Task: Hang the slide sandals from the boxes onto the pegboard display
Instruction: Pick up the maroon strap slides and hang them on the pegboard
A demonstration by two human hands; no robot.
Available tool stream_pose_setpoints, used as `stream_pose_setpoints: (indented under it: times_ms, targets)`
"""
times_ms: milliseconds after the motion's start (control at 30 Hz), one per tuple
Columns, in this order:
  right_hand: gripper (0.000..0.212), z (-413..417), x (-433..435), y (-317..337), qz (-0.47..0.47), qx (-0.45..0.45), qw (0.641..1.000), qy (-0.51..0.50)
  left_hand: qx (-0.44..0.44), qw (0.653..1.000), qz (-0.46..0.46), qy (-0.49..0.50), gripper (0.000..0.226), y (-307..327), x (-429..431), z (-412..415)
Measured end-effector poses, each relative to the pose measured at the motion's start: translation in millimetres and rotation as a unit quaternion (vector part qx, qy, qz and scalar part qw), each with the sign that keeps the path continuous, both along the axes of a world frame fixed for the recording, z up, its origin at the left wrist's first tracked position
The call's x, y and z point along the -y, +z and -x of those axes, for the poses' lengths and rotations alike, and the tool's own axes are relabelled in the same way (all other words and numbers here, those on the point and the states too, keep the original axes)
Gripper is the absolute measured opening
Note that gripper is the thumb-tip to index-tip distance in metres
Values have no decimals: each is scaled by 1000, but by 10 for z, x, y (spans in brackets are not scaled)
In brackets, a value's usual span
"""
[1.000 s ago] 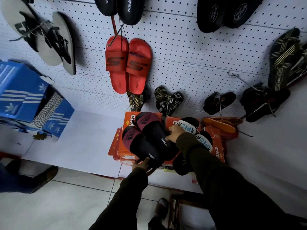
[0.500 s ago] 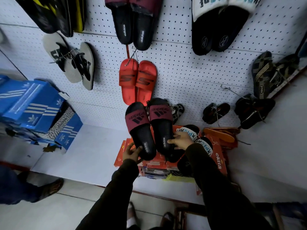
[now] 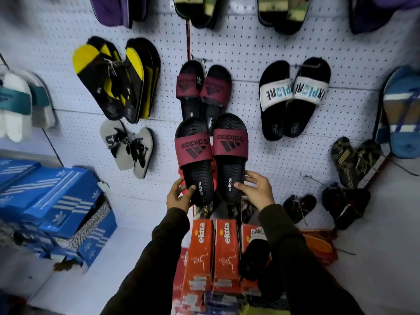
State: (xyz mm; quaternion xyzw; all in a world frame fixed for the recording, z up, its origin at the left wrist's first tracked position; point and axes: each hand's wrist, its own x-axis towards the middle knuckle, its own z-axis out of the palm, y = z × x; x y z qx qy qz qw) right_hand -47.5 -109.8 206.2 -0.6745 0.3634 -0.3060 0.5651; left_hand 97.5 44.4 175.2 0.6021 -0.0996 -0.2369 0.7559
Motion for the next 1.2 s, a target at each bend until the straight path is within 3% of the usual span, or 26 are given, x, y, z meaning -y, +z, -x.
stream_pose_setpoints:
  times_ms: [133, 400, 600, 933, 1200]
  targets:
    - [51, -211, 24, 384, 27, 53, 998, -1, 56, 998, 22, 8, 44, 352, 50, -293]
    - [54, -791, 129, 1151, 97, 112, 989, -13, 131, 989, 69, 23, 51, 1215, 146, -919]
    - [51, -1199, 417, 1480, 96, 97, 990, -37, 159, 985, 53, 36, 50, 1593, 329, -1380]
    - [52, -1435, 587, 948, 50, 13, 998, -40, 50, 998, 7, -47, 44, 1130, 612, -1602]
    - [57, -1441, 486, 576, 59, 40, 997, -31, 93, 995, -3, 20, 45, 736, 757, -1566]
